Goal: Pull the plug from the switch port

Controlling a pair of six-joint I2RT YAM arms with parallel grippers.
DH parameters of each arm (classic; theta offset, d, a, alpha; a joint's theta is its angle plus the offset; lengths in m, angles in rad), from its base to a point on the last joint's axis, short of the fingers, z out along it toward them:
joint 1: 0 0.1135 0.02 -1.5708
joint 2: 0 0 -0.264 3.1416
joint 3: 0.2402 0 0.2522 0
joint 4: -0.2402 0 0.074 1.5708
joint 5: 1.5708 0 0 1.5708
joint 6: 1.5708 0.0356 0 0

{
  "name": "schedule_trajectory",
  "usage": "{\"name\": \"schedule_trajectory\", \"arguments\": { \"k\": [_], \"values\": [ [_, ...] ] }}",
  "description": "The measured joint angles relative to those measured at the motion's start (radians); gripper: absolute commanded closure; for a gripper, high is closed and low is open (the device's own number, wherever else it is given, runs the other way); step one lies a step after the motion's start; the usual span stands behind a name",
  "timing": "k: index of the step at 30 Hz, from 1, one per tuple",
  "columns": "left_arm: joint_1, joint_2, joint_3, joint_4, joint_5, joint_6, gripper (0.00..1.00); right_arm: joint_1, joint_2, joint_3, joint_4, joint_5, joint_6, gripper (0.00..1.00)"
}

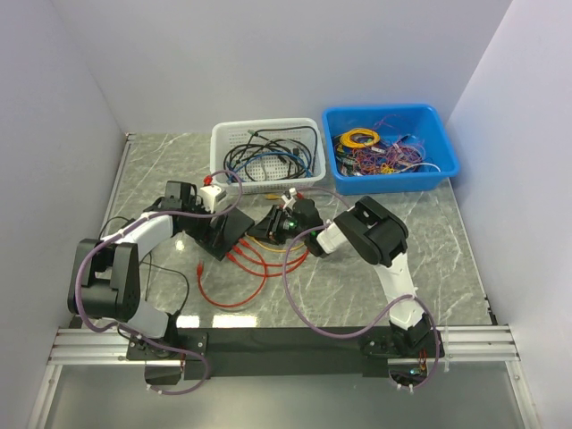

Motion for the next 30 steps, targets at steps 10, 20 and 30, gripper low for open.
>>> {"name": "schedule_trajectory", "arguments": {
  "k": [10, 20, 30],
  "values": [
    [0.000, 0.001, -0.001, -0.002, 0.013, 0.001, 0.08, 0.005, 0.021, 0.043, -0.038, 0.047, 0.037, 0.82],
    [0.000, 0.002, -0.001, -0.003, 0.022, 0.005, 0.01, 0.001, 0.042, 0.055, -0.010, 0.029, 0.071, 1.00],
    [-0.050, 0.011, 0.027, -0.041, -0.023, 0.019, 0.01, 0.006, 0.008, 0.014, -0.018, 0.052, 0.020, 0.88]
  ]
}}
